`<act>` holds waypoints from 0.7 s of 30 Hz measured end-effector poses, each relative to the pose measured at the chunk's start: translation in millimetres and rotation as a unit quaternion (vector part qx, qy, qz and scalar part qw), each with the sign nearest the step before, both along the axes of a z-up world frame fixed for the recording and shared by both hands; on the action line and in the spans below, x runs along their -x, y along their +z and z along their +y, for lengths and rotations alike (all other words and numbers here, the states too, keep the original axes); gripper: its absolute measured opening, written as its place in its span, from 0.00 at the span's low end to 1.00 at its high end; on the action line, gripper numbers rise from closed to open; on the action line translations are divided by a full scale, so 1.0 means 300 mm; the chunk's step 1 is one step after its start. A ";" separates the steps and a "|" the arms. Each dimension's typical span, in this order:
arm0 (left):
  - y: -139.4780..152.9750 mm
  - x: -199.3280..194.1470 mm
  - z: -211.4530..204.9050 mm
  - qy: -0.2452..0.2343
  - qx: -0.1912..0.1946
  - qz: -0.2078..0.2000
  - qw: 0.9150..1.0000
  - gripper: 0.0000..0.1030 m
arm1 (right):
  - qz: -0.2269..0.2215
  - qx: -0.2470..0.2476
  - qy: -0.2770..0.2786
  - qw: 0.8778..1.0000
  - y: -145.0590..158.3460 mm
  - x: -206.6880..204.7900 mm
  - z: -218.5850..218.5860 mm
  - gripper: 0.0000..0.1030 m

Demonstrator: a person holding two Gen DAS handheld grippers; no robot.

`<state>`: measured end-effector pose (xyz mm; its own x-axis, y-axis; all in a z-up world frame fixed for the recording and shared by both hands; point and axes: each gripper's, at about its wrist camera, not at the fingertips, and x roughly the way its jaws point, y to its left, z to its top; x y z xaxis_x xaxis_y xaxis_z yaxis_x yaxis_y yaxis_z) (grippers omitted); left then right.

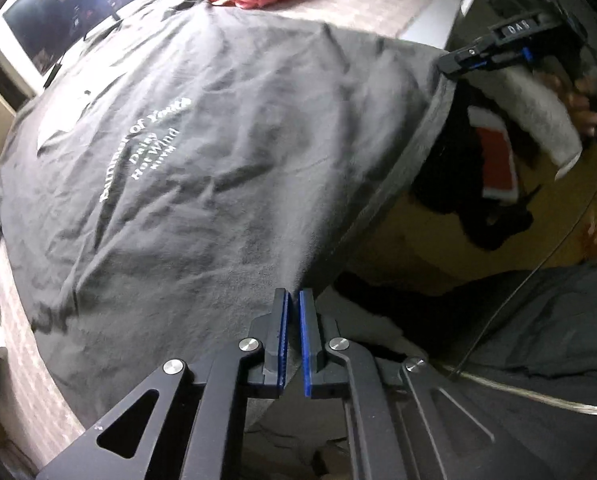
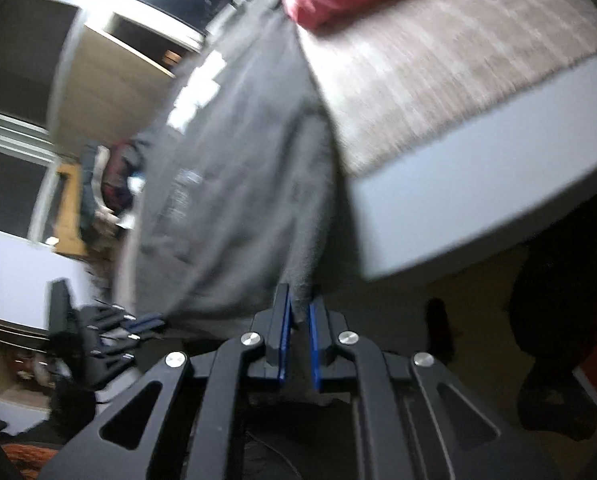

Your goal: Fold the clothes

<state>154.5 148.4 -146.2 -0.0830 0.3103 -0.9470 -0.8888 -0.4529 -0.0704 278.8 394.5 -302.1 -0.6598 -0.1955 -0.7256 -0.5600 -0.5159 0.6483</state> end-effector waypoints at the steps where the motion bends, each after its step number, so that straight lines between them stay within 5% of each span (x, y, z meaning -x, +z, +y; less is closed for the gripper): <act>1: 0.012 0.012 -0.005 0.006 -0.006 -0.008 1.000 0.05 | 0.018 0.003 -0.002 1.000 0.029 0.003 0.005 0.08; 5: 0.051 0.096 -0.047 0.048 -0.028 -0.020 0.998 0.05 | 0.088 0.004 0.000 0.996 0.162 0.066 0.047 0.08; 8: 0.080 0.161 -0.080 0.081 -0.044 -0.027 0.995 0.05 | 0.099 -0.013 0.013 0.995 0.230 0.169 0.070 0.08; 15: 0.090 0.190 -0.129 0.095 -0.062 -0.057 0.992 0.05 | 0.101 -0.009 0.022 0.995 0.289 0.274 0.089 0.08; 21: 0.090 0.114 -0.157 0.074 -0.089 -0.134 0.984 0.06 | 0.063 -0.002 0.008 0.998 0.275 0.151 0.075 0.08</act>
